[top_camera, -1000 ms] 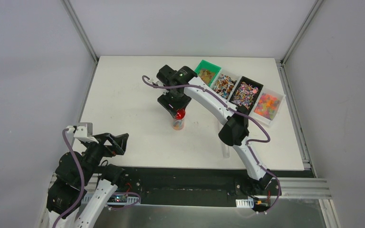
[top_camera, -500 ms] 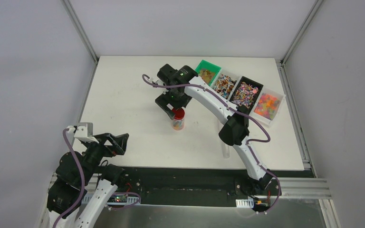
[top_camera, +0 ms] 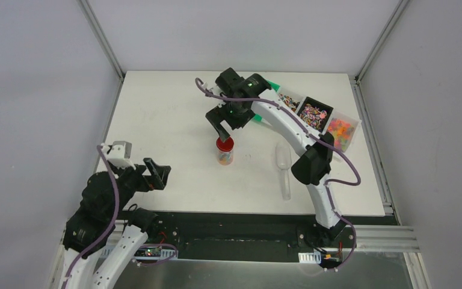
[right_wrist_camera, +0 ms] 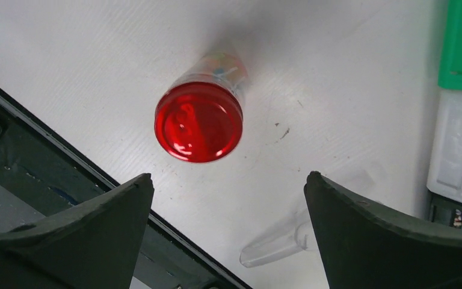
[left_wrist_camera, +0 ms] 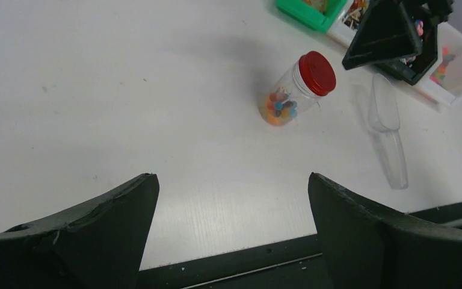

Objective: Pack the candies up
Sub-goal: Close the bottle lid on the packing bottle, then screw the bottle lid onto the packing bottle.

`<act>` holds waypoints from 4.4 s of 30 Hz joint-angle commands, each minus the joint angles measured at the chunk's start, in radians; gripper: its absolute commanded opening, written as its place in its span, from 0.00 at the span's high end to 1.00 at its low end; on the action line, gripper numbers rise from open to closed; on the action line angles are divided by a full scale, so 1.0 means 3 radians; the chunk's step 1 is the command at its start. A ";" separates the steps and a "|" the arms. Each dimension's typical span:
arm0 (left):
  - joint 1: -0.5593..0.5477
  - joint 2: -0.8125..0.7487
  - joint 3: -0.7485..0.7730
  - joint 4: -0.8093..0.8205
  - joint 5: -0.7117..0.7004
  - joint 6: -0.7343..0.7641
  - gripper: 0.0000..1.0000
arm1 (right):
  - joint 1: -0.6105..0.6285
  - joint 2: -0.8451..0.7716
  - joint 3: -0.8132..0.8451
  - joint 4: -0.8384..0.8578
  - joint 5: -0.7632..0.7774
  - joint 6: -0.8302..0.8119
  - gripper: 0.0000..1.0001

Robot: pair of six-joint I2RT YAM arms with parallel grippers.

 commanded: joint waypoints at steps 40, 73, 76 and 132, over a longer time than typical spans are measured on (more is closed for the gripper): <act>0.0099 0.4016 0.0676 0.2131 0.2200 -0.0378 0.35 | -0.0780 -0.2284 -0.3688 0.3379 -0.0921 0.1334 0.25; 0.0190 0.4160 0.0379 0.2245 0.2342 -0.0394 0.47 | -0.0665 -0.1693 -0.3525 0.3544 -0.0921 0.1334 0.25; 0.0187 0.4201 0.0374 0.2258 0.2349 -0.0435 0.49 | -0.0626 -0.1637 -0.3490 0.3508 -0.0921 0.1334 0.25; -0.0733 0.4147 0.1178 0.1529 0.0799 0.0179 0.20 | -0.0136 -0.1435 -0.5988 0.8824 -0.1148 -0.0592 0.09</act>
